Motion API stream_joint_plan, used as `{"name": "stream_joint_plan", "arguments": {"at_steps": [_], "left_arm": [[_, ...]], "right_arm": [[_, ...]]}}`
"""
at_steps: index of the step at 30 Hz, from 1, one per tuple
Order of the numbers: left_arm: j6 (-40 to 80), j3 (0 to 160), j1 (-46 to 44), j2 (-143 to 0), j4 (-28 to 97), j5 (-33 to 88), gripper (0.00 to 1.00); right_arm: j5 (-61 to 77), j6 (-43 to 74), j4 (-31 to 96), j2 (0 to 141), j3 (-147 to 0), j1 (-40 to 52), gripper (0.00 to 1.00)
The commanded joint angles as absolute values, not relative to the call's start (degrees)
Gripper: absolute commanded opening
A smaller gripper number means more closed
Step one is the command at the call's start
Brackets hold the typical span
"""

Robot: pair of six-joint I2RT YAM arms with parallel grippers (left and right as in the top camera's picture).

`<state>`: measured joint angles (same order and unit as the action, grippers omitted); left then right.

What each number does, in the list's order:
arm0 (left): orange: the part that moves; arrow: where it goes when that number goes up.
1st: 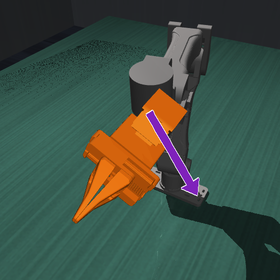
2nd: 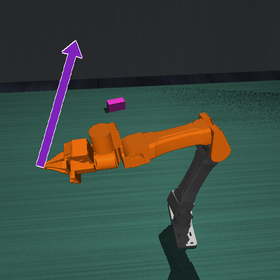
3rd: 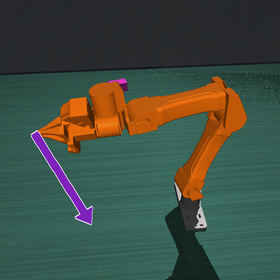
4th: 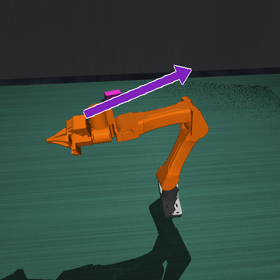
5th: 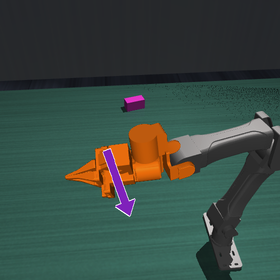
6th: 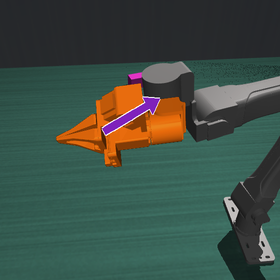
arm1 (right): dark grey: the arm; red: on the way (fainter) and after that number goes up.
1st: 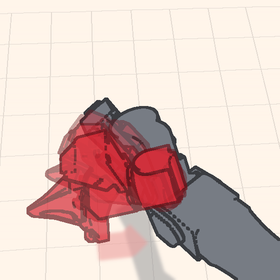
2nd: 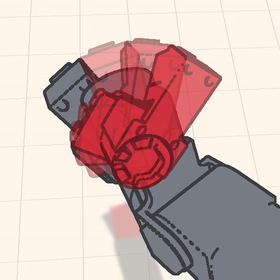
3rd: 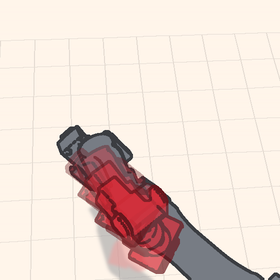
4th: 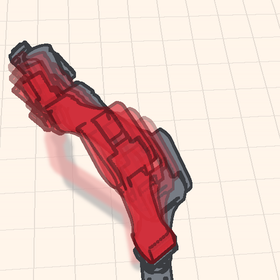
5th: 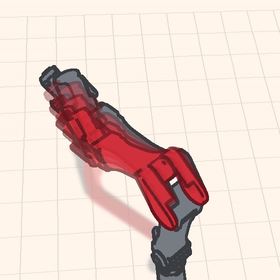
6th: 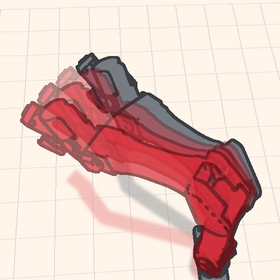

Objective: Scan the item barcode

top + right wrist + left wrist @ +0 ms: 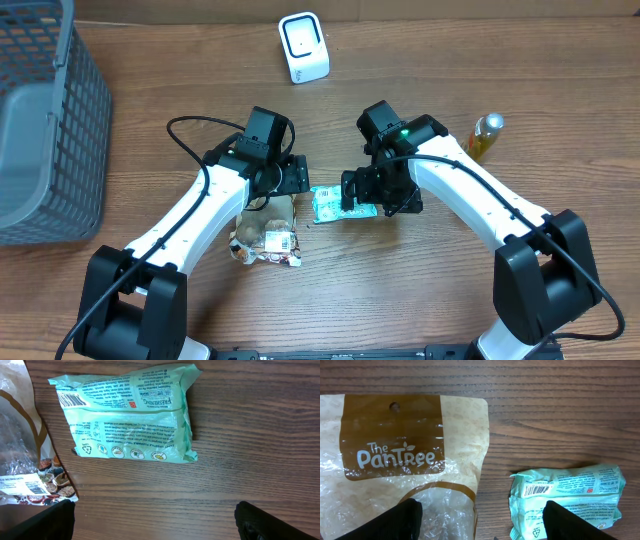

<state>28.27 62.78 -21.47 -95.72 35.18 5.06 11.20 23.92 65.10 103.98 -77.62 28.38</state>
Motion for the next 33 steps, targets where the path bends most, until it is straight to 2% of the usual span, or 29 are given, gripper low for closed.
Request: {"name": "stream_joint_plan", "arguments": {"at_steps": [1, 33], "left_arm": [[26.96, 63.07, -21.23, -96.12, 35.20, 4.49, 0.81], [27.00, 63.07, -21.23, -96.12, 34.72, 4.54, 0.81]], "right_arm": [[11.40, 23.51, 64.84, 102.69, -78.46, 28.47, 1.00], [11.40, 23.51, 64.84, 102.69, -78.46, 28.47, 1.00]]}}
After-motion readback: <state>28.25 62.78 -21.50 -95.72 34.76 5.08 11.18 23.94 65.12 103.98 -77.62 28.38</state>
